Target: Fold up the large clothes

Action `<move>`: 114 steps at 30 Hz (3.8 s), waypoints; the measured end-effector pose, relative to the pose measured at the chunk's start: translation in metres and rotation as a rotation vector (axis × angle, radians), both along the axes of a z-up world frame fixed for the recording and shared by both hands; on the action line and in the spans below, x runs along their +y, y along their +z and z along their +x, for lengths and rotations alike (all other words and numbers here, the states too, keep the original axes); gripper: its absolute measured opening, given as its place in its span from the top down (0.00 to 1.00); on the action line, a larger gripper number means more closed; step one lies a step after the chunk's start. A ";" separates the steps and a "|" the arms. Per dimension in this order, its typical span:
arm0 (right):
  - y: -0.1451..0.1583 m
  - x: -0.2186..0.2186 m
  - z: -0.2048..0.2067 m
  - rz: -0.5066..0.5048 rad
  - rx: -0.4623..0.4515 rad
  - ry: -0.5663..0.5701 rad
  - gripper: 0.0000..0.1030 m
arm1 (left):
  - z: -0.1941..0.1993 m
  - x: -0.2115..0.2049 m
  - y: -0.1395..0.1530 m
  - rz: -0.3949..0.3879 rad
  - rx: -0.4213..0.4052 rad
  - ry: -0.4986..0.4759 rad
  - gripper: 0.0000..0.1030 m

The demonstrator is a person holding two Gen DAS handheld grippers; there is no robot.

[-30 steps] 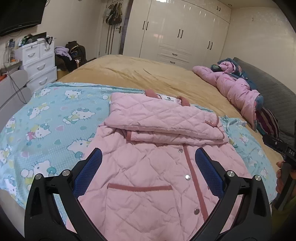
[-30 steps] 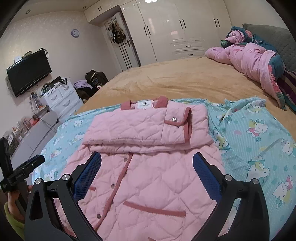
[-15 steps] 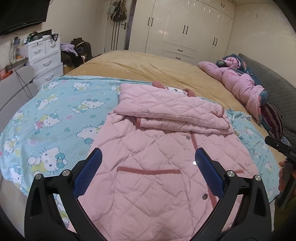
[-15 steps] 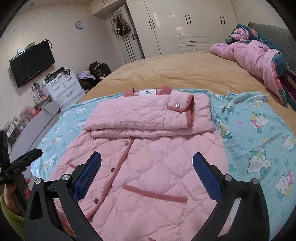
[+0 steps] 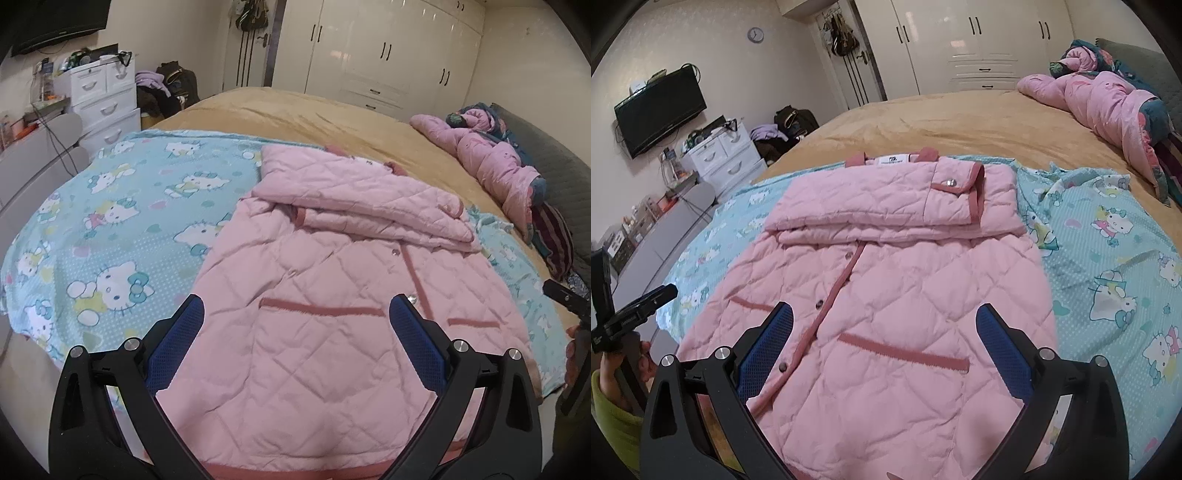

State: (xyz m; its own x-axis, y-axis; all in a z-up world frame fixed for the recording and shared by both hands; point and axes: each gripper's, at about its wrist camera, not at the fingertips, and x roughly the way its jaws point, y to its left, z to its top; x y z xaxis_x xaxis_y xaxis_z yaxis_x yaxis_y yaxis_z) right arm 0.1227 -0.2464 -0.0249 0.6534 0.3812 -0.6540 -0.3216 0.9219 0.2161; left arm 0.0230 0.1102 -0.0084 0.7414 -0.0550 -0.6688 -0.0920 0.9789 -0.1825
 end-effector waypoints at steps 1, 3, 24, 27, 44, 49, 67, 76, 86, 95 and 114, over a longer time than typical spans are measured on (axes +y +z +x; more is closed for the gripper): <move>-0.001 0.000 -0.001 -0.003 0.002 0.001 0.04 | -0.001 0.002 -0.003 0.003 0.009 0.004 0.09; -0.004 -0.001 -0.003 -0.007 0.013 0.002 0.04 | -0.003 0.006 -0.010 0.011 0.028 0.015 0.09; -0.045 -0.024 -0.020 -0.028 0.109 -0.011 0.04 | -0.018 0.080 -0.084 -0.091 0.211 0.127 0.09; -0.046 -0.029 -0.021 -0.029 0.112 -0.018 0.04 | -0.021 0.085 -0.095 -0.080 0.244 0.129 0.09; -0.062 -0.052 -0.045 -0.076 0.190 -0.024 0.04 | -0.021 0.064 -0.117 -0.145 0.250 0.028 0.21; -0.069 -0.066 -0.049 -0.115 0.225 -0.039 0.04 | -0.021 0.060 -0.114 -0.149 0.223 0.007 0.50; -0.121 -0.105 -0.067 0.081 0.483 -0.039 0.08 | -0.032 0.049 -0.094 -0.114 0.169 -0.050 0.62; -0.097 -0.096 -0.085 0.078 0.333 0.085 0.76 | -0.035 0.046 -0.110 -0.092 0.223 -0.035 0.30; -0.016 -0.110 -0.061 0.268 0.030 0.117 0.84 | -0.036 0.037 -0.090 -0.046 0.140 -0.020 0.87; 0.002 -0.114 -0.039 0.310 -0.047 0.095 0.85 | -0.026 0.028 -0.026 -0.065 -0.022 -0.035 0.90; 0.011 -0.135 -0.005 0.422 -0.105 0.002 0.85 | 0.018 0.017 0.039 -0.054 -0.109 -0.031 0.90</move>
State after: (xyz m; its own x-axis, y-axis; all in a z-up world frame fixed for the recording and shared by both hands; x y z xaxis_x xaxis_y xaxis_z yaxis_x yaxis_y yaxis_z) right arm 0.1181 -0.3811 -0.0134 0.7071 0.6021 -0.3708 -0.3635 0.7593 0.5398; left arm 0.0415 0.1269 0.0309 0.8068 -0.1130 -0.5799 -0.0382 0.9695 -0.2422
